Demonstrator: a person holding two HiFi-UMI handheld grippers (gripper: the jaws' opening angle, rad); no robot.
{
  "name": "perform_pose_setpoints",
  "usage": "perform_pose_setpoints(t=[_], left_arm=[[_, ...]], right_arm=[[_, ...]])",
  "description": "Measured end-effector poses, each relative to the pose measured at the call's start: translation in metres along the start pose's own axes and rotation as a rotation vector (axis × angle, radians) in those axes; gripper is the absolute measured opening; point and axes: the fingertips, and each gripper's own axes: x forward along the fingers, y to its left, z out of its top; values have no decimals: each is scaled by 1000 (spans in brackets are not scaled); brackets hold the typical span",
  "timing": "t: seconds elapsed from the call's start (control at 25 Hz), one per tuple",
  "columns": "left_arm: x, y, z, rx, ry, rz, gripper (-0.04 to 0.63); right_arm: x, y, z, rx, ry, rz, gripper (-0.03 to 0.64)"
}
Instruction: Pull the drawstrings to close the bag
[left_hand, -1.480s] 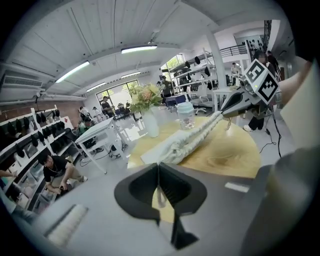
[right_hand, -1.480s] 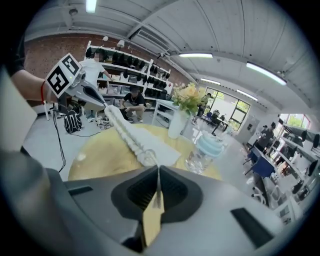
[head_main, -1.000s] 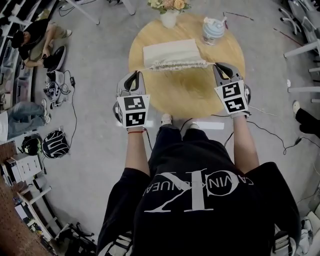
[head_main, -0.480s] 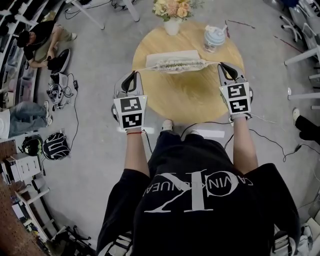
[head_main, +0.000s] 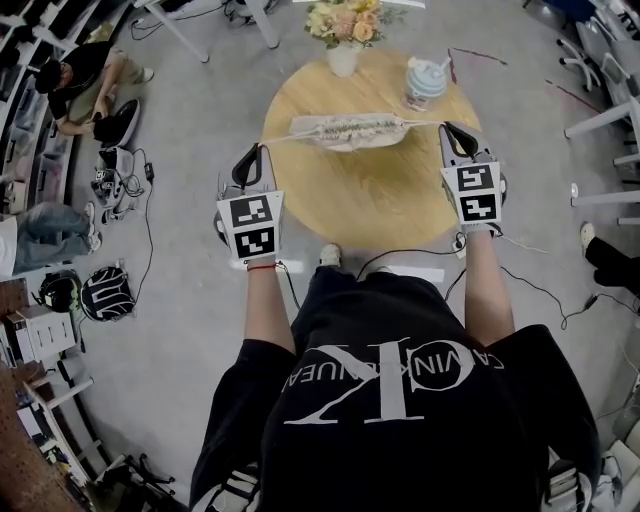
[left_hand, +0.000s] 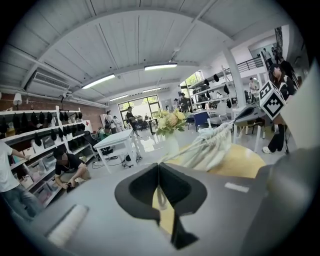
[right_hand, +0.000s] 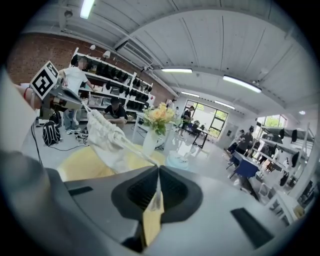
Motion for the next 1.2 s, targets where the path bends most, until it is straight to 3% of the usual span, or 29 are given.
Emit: perform_pose_setpoints(t=[0.52,1.2], left_arm=[[-6,25,27,-48,-69,32,15],[-10,27,24,-72,-74,29,15]], right_arm=[[-4,-32,28,7,-60,-58,18],[-7,-53,18,25,-55,-116,18]])
